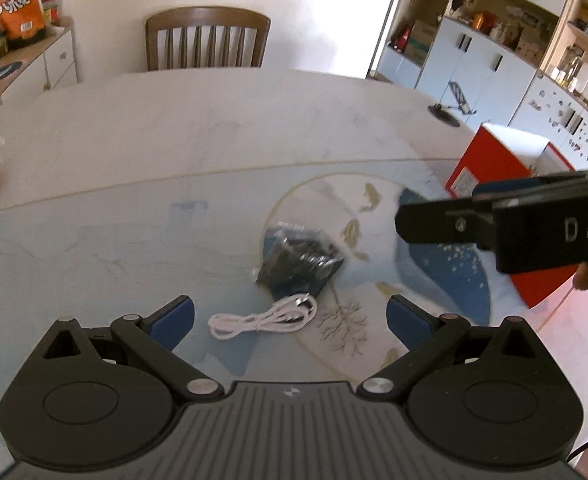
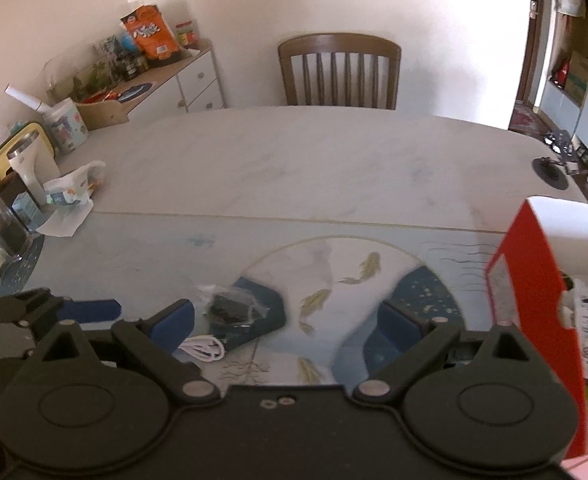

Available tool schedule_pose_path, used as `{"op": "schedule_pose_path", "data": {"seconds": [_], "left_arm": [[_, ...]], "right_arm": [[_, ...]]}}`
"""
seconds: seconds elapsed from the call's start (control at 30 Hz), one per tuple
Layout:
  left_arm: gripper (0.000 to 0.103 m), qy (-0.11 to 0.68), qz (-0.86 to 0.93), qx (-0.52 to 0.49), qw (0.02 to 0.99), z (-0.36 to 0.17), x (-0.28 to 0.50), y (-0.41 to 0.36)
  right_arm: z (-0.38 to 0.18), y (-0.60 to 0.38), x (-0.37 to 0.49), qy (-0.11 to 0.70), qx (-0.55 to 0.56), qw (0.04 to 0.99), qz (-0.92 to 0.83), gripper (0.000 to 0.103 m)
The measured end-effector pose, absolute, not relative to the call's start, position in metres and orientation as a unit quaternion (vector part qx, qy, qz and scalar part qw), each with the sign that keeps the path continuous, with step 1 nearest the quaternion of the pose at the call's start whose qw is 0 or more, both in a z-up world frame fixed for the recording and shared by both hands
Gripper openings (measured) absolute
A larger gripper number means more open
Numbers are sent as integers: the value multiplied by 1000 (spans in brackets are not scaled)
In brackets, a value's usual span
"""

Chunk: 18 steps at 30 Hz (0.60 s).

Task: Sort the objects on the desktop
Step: 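Move right tool to the clear bag of black items while left tool moves to the white cable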

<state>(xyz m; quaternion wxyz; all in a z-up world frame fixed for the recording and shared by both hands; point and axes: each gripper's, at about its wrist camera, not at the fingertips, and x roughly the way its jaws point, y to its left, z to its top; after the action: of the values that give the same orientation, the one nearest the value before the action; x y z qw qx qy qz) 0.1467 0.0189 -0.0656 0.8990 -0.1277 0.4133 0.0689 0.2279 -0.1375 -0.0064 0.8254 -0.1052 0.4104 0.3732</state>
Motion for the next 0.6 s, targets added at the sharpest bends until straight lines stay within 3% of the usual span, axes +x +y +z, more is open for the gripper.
{"op": "schedule_pose_path", "data": {"seconds": [0.6], "left_arm": [[103,411,125,-140,892,-102,147,28]], "right_arm": [[-45,-85,238,448,-122,801,378,97]]}}
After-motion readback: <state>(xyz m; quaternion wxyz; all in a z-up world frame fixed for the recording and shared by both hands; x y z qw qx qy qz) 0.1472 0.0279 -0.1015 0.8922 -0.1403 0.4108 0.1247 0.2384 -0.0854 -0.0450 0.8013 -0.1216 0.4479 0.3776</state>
